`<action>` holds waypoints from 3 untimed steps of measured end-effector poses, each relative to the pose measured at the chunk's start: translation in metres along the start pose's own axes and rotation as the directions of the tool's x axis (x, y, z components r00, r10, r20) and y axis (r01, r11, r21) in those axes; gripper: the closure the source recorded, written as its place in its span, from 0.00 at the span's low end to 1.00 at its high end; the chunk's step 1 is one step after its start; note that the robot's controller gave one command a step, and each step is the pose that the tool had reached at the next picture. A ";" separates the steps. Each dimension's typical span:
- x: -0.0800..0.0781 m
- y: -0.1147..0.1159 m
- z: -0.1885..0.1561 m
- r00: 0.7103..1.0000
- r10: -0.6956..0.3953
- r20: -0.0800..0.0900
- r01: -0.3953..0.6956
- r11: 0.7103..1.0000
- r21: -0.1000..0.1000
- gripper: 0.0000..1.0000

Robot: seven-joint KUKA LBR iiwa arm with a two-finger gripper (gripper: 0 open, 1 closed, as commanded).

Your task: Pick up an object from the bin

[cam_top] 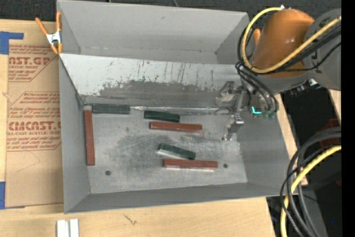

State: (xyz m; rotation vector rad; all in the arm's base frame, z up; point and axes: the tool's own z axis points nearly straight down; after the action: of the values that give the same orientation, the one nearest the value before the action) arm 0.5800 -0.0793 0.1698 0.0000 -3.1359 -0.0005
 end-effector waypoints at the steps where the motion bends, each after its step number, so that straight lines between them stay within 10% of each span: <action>1: -0.002 0.000 -0.005 1.000 -0.001 0.008 0.001 1.000 0.001 0.00; 3: 0.006 0.078 0.034 0.999 -0.047 0.003 0.047 0.999 -0.001 0.00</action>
Offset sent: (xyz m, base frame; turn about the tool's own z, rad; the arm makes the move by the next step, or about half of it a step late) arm -0.0281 0.1010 -0.0998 -0.2796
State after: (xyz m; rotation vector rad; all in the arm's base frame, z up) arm 0.5736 -0.0013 0.1358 0.0733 -3.1382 -0.0019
